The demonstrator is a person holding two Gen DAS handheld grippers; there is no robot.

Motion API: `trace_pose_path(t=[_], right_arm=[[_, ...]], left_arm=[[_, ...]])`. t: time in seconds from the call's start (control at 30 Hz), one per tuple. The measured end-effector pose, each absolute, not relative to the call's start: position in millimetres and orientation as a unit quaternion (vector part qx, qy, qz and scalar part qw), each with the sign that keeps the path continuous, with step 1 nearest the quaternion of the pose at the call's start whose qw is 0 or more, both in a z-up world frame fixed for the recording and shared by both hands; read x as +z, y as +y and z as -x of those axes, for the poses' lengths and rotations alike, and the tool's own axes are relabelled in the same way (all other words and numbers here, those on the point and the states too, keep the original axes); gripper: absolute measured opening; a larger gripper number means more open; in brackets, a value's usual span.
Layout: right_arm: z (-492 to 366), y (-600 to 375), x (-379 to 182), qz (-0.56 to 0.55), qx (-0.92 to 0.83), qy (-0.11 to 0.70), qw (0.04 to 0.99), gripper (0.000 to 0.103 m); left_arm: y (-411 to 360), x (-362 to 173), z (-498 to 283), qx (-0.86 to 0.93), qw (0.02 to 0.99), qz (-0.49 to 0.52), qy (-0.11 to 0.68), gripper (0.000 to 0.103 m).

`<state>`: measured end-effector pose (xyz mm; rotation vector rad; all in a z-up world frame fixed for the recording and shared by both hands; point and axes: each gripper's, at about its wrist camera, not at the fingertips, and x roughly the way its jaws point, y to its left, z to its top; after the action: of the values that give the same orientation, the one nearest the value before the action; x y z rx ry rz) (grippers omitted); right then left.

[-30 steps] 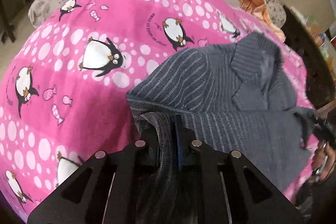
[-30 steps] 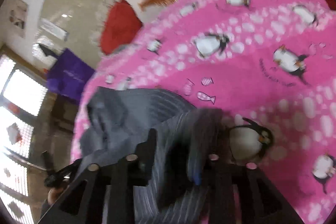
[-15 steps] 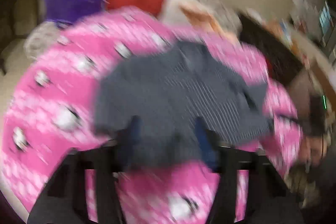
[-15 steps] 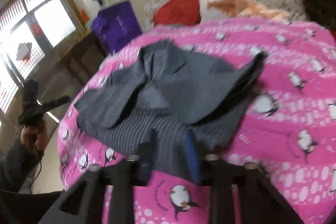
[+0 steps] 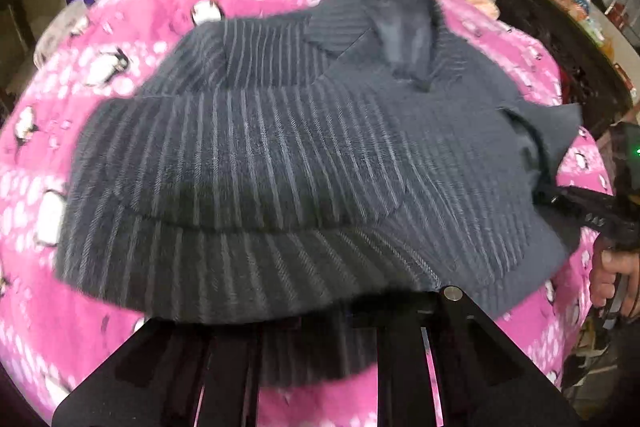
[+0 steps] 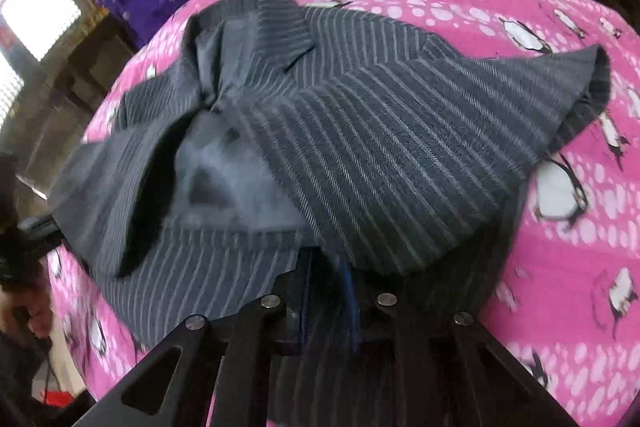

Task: Fold large clothes
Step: 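Lift the held hem with both grippers and fold it toward the collar, then lay the folded hem on the jacket and open both grippers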

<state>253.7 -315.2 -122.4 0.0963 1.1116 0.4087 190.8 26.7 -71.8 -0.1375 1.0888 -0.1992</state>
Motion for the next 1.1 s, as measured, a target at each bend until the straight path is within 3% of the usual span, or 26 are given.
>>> trace_pose_path(t=[0.1,0.3,0.37,0.47,0.77,0.87,0.93,1.1], right_arm=[[-275,-326,-120,-0.077,0.189,0.505,0.839,0.013],[-314,-338,-55,-0.097,0.176,0.381,0.903,0.014],[-314,-341,-36,-0.109,0.167,0.353,0.914,0.014],[-302,-338,-28,-0.079,0.180,0.340,0.920,0.014],[-300,-277,-58,-0.052,0.276,0.390,0.877,0.014],[-319,-252,-84,0.003,0.271,0.425,0.864,0.015],[-340,-255,-112,0.039,0.198,0.450,0.870,0.015],[-344,-275,-131,-0.014,0.217,0.411,0.885,0.015]], left_arm=[[27,-71,-218,-0.067,0.858,0.054,0.507,0.014],[63,-29,-273,0.001,0.896,0.102,0.431,0.014],[80,-15,-272,0.011,0.904,0.137,0.405,0.024],[81,-11,-259,0.008,0.914,0.152,0.376,0.030],[28,-29,-270,-0.043,0.913,0.122,0.387,0.030],[27,-56,-277,-0.008,0.917,0.058,0.394,0.039],[41,-87,-275,-0.017,0.906,0.089,0.414,0.039],[52,-92,-271,-0.033,0.909,0.130,0.394,0.039]])
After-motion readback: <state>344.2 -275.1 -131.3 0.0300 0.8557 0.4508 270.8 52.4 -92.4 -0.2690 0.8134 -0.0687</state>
